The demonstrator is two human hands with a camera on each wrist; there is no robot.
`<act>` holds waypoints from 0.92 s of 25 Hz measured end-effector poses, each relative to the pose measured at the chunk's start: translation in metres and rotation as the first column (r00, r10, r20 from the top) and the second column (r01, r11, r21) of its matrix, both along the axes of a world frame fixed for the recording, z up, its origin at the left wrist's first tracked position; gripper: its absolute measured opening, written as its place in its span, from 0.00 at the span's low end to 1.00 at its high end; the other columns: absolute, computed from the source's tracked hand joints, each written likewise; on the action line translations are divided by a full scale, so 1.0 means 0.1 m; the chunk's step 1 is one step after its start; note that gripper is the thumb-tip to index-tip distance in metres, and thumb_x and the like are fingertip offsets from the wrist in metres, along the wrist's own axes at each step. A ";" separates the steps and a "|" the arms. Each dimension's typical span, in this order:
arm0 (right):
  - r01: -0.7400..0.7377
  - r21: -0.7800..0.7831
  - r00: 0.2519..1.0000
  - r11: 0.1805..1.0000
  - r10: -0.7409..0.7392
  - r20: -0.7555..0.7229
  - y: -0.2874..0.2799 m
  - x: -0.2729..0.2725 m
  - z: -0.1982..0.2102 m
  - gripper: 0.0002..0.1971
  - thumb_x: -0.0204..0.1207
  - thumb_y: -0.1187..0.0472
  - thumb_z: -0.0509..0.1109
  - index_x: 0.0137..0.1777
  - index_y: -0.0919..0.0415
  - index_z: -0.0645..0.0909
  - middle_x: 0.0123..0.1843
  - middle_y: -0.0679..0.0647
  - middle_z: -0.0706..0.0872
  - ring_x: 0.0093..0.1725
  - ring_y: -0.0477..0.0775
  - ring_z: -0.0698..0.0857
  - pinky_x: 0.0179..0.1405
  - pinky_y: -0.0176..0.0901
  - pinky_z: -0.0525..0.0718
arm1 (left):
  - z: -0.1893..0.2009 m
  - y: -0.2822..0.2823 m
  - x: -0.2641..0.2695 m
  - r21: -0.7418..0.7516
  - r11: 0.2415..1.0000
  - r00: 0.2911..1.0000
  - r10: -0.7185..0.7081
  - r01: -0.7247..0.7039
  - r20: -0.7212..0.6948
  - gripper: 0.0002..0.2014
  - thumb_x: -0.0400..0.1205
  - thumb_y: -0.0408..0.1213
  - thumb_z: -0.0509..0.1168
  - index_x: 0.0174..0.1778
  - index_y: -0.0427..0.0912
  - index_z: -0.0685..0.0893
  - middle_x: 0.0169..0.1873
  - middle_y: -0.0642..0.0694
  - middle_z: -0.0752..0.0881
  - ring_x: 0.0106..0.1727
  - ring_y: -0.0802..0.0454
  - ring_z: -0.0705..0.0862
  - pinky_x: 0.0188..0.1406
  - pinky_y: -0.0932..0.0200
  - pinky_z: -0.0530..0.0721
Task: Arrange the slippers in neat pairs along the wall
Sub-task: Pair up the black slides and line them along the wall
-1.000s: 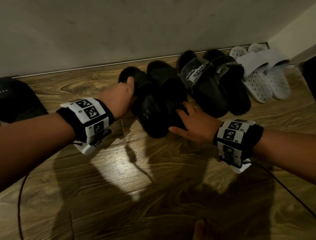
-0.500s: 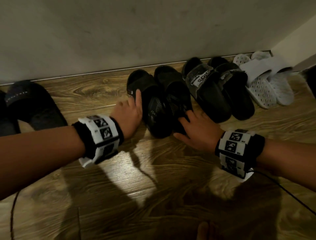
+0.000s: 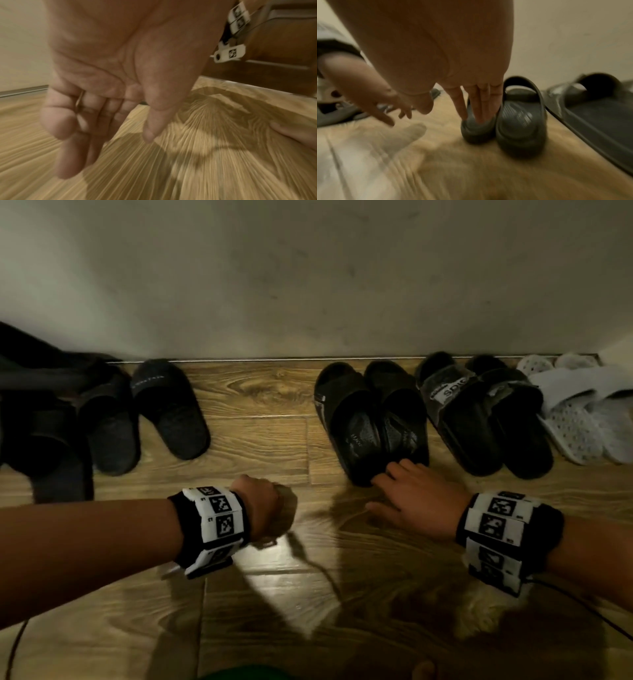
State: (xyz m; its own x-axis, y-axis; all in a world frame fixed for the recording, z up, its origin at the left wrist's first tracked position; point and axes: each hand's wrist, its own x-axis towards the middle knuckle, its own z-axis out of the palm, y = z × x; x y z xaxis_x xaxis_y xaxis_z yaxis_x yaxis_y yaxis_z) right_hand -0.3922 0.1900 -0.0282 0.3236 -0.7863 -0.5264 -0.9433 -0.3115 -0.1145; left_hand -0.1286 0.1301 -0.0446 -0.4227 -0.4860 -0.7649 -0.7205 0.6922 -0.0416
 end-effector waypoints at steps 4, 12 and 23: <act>-0.053 0.005 0.997 0.999 0.053 0.064 -0.16 0.17 0.23 0.30 0.81 0.35 0.51 0.73 0.55 0.71 0.65 0.56 0.78 0.63 0.58 0.76 0.60 0.51 0.75 | 0.13 0.15 0.11 0.020 0.989 0.985 0.151 -0.150 -0.082 0.16 0.81 0.43 0.60 0.64 0.46 0.81 0.62 0.45 0.86 0.60 0.43 0.86 0.48 0.57 0.77; -0.276 -0.005 0.960 0.961 0.276 0.055 -0.02 0.89 0.27 0.28 0.82 0.36 0.51 0.75 0.52 0.68 0.67 0.53 0.78 0.65 0.55 0.76 0.60 0.47 0.72 | 0.10 0.12 0.53 0.006 0.999 0.997 0.049 -0.049 -0.053 0.15 0.78 0.41 0.66 0.60 0.44 0.82 0.56 0.46 0.88 0.55 0.42 0.88 0.48 0.54 0.84; -0.251 -0.142 0.968 0.958 0.248 -0.037 -0.35 1.47 0.72 0.22 0.81 0.37 0.52 0.65 0.48 0.74 0.58 0.48 0.83 0.57 0.49 0.80 0.54 0.42 0.75 | -0.01 -0.26 1.61 0.009 0.981 0.978 0.194 -0.195 0.077 0.12 0.70 0.42 0.70 0.47 0.44 0.88 0.46 0.47 0.91 0.43 0.43 0.91 0.46 0.45 0.91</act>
